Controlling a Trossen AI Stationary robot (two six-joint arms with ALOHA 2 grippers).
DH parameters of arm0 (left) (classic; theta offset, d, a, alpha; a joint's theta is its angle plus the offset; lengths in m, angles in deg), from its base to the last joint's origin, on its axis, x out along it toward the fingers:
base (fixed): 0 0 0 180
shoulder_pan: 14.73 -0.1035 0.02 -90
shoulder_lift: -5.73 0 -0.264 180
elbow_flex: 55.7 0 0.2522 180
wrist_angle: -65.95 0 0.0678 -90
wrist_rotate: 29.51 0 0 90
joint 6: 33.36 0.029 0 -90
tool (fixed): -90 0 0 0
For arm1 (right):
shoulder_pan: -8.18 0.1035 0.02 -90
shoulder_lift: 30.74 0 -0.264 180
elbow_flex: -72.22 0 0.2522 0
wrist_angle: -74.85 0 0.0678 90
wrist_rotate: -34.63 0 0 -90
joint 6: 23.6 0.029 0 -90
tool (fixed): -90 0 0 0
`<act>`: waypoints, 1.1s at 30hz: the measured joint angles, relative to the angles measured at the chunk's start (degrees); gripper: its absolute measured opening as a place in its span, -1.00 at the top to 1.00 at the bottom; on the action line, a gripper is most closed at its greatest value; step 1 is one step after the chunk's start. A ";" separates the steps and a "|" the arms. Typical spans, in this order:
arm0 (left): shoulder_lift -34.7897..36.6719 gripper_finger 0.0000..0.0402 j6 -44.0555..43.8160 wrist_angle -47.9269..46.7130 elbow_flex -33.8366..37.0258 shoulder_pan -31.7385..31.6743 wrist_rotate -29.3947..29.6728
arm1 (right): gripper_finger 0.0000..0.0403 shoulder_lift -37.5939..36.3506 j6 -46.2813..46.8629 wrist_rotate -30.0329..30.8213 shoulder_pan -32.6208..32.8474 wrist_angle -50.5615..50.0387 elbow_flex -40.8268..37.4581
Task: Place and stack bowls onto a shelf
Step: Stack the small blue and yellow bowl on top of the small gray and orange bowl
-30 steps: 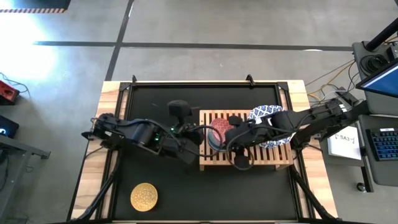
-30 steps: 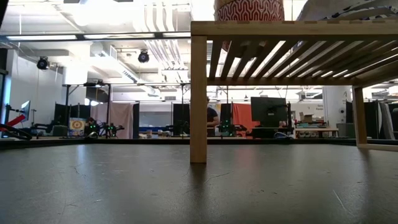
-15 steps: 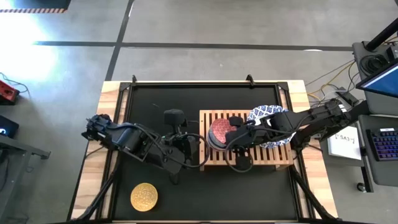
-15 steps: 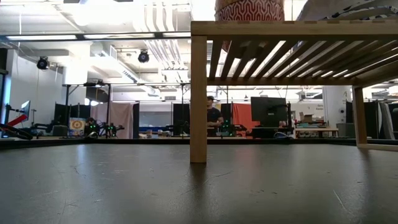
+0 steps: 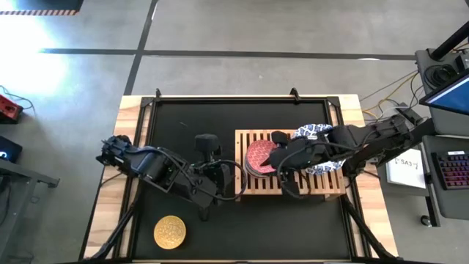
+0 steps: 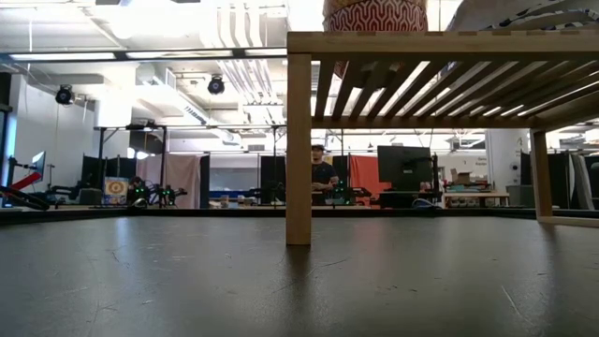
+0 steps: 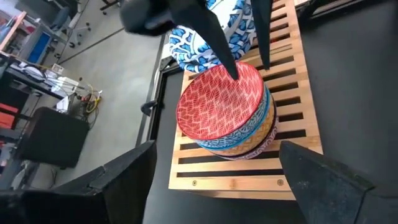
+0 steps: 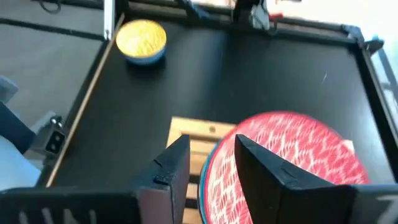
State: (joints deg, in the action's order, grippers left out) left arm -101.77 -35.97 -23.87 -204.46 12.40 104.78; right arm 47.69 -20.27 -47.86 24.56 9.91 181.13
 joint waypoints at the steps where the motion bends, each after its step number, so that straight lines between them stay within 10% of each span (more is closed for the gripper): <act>1: 0.00 -0.59 -0.19 -0.02 0.00 0.16 0.00 | 0.40 0.00 -0.33 0.00 0.00 -0.13 0.80; 10: 0.00 -0.59 -8.09 -6.38 0.00 2.23 -0.94 | 0.26 0.00 -0.35 -0.48 0.25 -1.39 5.84; 20: 0.04 -0.59 -26.98 -13.21 3.37 4.10 -15.38 | 0.22 -0.09 6.50 -14.32 0.40 -3.43 8.72; 33: 1.34 -0.59 -36.50 -13.91 24.69 6.34 -26.13 | 0.24 0.42 16.49 -15.00 5.25 -8.61 6.89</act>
State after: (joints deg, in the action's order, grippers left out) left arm -100.43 -72.47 -37.78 -179.77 18.74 78.65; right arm 48.11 -3.78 -62.87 29.81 1.30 188.02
